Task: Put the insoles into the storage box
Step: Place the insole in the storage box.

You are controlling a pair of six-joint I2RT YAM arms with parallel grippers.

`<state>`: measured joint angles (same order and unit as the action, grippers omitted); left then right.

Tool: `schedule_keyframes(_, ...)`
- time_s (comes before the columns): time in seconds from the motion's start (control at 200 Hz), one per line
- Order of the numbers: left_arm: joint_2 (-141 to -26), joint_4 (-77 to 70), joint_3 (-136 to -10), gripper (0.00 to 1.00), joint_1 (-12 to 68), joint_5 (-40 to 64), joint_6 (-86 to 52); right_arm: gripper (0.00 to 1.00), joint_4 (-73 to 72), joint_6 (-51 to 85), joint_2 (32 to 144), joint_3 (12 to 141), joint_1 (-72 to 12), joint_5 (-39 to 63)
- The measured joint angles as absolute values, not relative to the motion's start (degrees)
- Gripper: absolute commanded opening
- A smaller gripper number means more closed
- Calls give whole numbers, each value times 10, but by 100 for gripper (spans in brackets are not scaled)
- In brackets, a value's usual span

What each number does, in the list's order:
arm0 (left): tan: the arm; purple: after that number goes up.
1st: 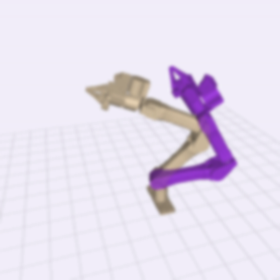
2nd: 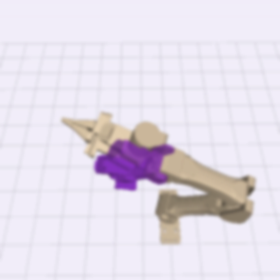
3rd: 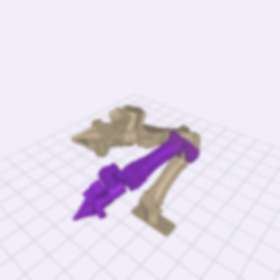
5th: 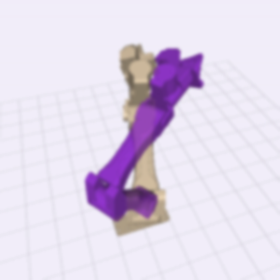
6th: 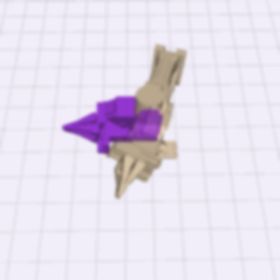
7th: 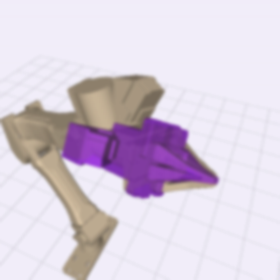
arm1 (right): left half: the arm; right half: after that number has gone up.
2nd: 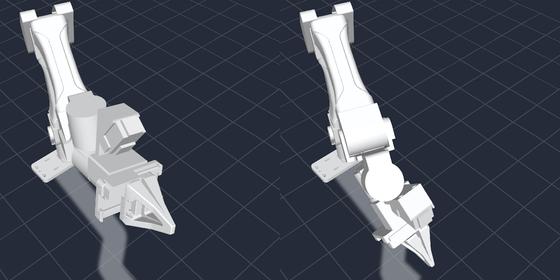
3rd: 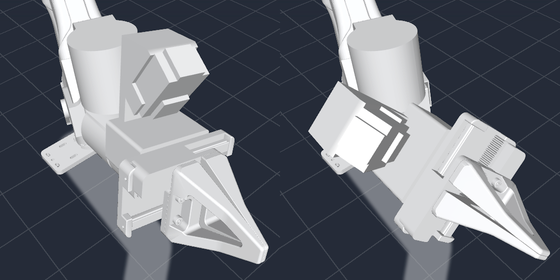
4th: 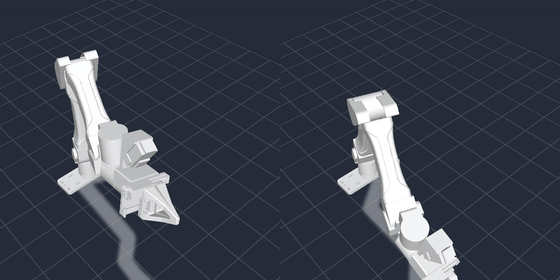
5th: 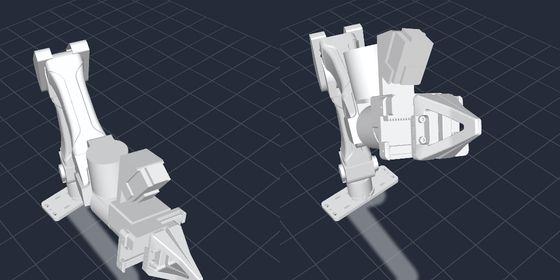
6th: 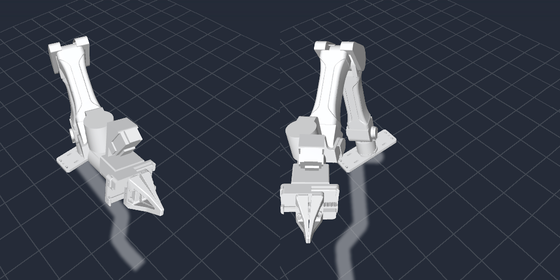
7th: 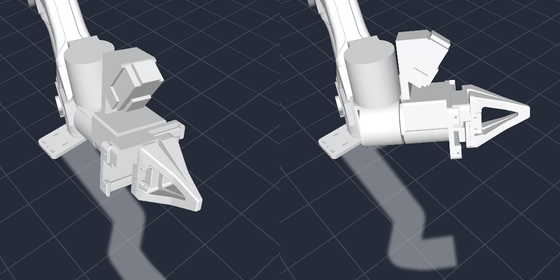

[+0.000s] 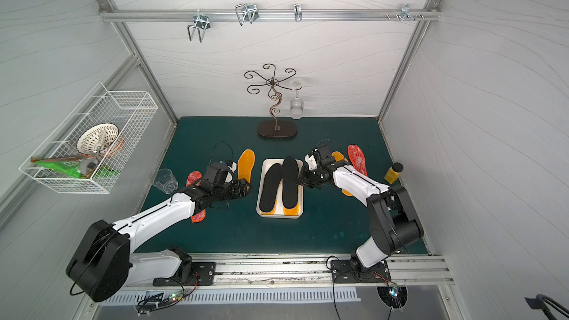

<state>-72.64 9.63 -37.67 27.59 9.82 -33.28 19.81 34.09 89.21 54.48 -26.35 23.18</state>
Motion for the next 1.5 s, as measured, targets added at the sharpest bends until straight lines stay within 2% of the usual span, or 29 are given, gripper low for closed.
schedule_keyframes(0.89, -766, 95, -377, 71, 282, 98, -337, 0, 168, 342, 935, 516, -266, 203)
schedule_keyframes(1.015, -766, 95, -377, 71, 282, 98, -337, 27, 168, 338, 935, 516, -267, 199)
schedule_keyframes(1.08, -766, 95, -377, 71, 282, 98, -337, 34, 169, 333, 934, 519, -269, 195)
schedule_keyframes(1.41, -776, 96, -382, 71, 288, 99, -339, 40, 228, 310, 896, 538, -286, 138)
schedule_keyframes(1.47, -781, 96, -386, 71, 292, 99, -339, 40, 245, 301, 878, 551, -294, 121)
schedule_keyframes(1.5, -781, 96, -387, 71, 294, 99, -339, 36, 253, 297, 869, 560, -300, 110)
